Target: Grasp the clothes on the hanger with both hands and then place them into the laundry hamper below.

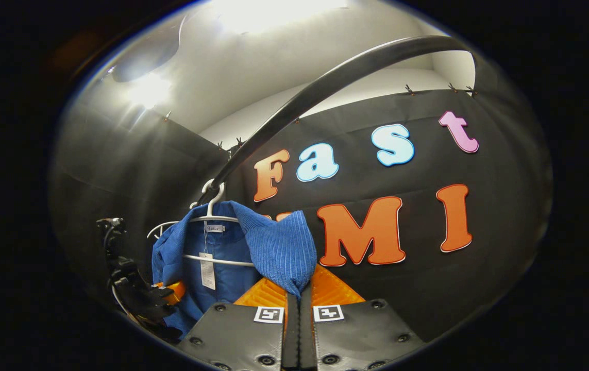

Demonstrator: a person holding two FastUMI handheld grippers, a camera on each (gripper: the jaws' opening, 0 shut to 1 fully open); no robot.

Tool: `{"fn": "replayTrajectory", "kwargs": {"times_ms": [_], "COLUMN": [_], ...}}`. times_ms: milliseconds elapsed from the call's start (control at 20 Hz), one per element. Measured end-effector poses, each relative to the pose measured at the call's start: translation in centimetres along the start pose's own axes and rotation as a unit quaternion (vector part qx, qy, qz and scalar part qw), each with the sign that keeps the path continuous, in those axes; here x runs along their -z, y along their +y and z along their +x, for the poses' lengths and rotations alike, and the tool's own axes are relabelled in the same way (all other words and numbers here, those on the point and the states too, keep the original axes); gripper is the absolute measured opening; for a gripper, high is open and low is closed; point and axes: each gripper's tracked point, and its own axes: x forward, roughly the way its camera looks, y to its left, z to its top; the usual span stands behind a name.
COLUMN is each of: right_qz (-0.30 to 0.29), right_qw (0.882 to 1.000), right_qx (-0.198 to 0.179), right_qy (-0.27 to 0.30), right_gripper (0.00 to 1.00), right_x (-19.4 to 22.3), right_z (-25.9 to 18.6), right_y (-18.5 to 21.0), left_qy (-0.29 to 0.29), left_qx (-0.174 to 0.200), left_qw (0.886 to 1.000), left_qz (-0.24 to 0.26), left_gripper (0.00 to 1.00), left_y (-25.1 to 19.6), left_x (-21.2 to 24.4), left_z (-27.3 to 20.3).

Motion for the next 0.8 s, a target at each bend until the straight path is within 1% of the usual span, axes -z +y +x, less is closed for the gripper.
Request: {"fn": "replayTrajectory", "kwargs": {"times_ms": [50, 200, 250, 300, 350, 400, 550, 600, 700, 750, 800], "right_qz": [0.000, 0.003, 0.003, 0.001, -0.003, -0.008, -0.012, -0.010, -0.010, -0.011, -0.011], "right_qw": [1.000, 1.000, 1.000, 1.000, 1.000, 1.000, 0.999, 0.999, 0.999, 0.999, 0.998], "right_qx": [0.001, 0.006, 0.008, 0.011, 0.014, 0.021, 0.032, 0.032, 0.035, 0.037, 0.039], "right_qy": [0.001, -0.004, -0.006, -0.009, -0.012, -0.016, -0.025, -0.027, -0.035, -0.039, -0.042], "right_gripper": [0.07, 0.07, 0.07, 0.07, 0.07, 0.08, 0.08, 0.08, 0.07, 0.07, 0.07], "right_x": [0.0, -0.2, -0.3, -0.5, -0.6, -0.7, -0.7, -0.7, -1.0, -1.3, -1.4], "right_z": [0.1, 0.3, 0.5, 0.7, 0.7, 0.8, 1.6, 1.8, 2.0, 2.1, 2.2], "right_y": [-0.1, -0.5, -0.6, -0.9, -1.1, -1.4, -1.8, -1.6, -1.6, -1.7, -1.8], "left_qy": [-0.002, 0.002, 0.004, 0.003, -0.002, -0.010, -0.044, -0.055, -0.069, -0.076, -0.083], "left_qx": [-0.007, -0.015, -0.020, -0.027, -0.032, -0.035, -0.043, -0.045, -0.047, -0.047, -0.046], "left_qw": [1.000, 1.000, 1.000, 1.000, 0.999, 0.999, 0.996, 0.994, 0.992, 0.990, 0.989], "left_qz": [0.005, 0.015, 0.015, 0.014, 0.016, 0.022, 0.065, 0.079, 0.098, 0.105, 0.114], "left_gripper": [0.05, 0.08, 0.06, 0.06, 0.03, 0.03, 0.08, 0.06, 0.06, 0.03, 0.03], "left_y": [1.0, 2.6, 3.2, 4.1, 4.7, 5.4, 7.2, 7.5, 8.0, 8.1, 8.2], "left_x": [-0.7, -2.9, -3.8, -4.9, -6.1, -7.3, -11.9, -13.4, -16.1, -17.3, -18.6], "left_z": [0.0, -0.5, -0.6, -0.7, -0.7, -0.7, -0.4, -0.4, 0.2, 0.6, 1.0]}}
